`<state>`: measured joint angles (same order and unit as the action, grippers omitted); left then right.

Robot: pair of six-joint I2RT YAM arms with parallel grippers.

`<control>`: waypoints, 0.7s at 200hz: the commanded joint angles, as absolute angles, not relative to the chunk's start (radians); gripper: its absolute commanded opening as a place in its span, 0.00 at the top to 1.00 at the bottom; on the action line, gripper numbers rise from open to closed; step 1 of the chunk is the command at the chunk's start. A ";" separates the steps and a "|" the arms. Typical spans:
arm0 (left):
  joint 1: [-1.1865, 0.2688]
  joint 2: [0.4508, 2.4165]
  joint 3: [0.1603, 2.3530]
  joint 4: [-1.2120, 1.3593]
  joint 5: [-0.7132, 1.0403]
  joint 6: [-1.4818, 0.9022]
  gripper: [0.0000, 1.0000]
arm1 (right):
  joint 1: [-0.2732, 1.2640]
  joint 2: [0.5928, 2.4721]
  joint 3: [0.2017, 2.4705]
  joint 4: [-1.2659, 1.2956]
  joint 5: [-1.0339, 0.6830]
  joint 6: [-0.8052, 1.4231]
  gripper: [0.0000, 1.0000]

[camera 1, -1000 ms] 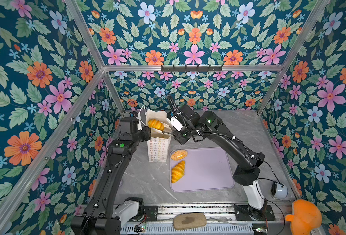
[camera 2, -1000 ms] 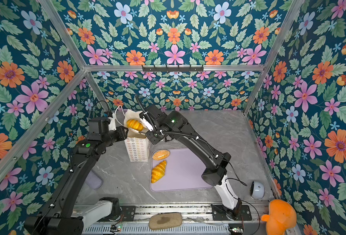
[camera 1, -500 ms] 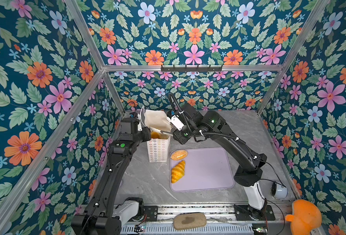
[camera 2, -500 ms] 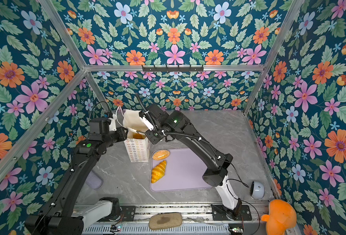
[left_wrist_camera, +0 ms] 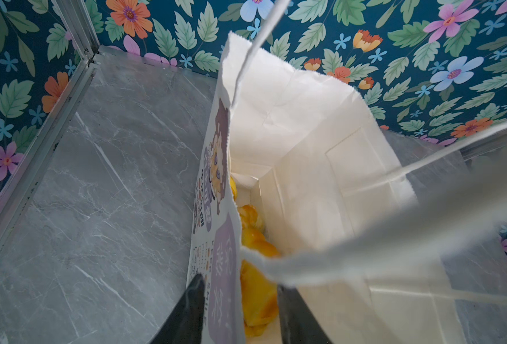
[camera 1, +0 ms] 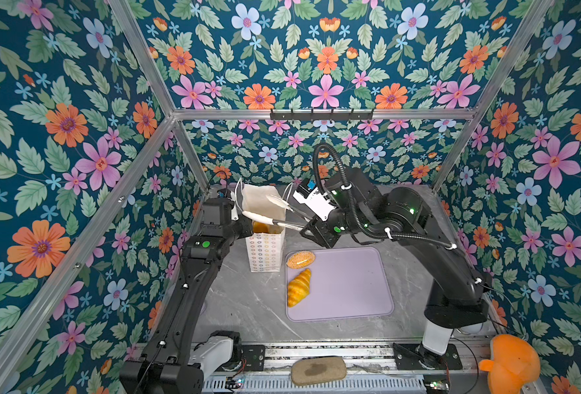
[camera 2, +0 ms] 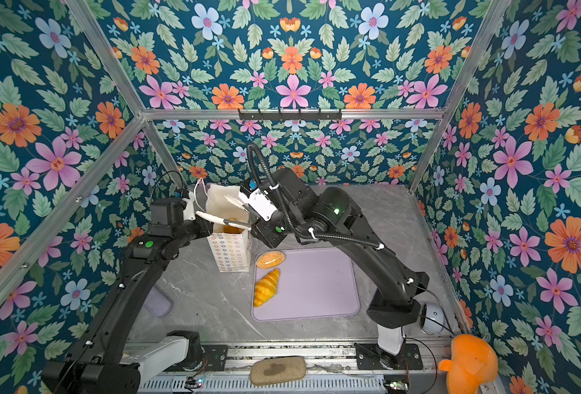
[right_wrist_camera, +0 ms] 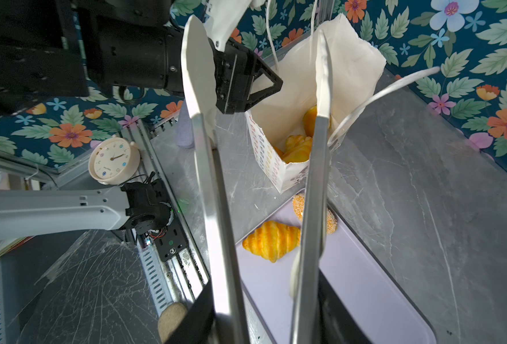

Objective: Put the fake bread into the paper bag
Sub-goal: 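Open the tongs and withdraw them from the bag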

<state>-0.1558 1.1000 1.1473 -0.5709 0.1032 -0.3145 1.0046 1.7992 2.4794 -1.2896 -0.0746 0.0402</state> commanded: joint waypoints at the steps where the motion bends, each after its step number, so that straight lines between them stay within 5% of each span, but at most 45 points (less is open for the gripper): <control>1: -0.155 1.087 1.139 -0.560 0.110 -0.323 0.58 | 1.006 1.727 2.414 -1.225 -0.118 0.034 0.56; 140: -0.153 1.075 1.131 -0.568 0.079 -0.330 0.56 | 0.994 1.217 1.629 -1.046 0.013 0.114 0.58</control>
<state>-0.1551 1.0786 1.1351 -0.5697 0.0956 -0.3202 1.0039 1.2514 1.7111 -1.1038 -0.0204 0.1009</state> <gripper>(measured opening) 0.437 0.425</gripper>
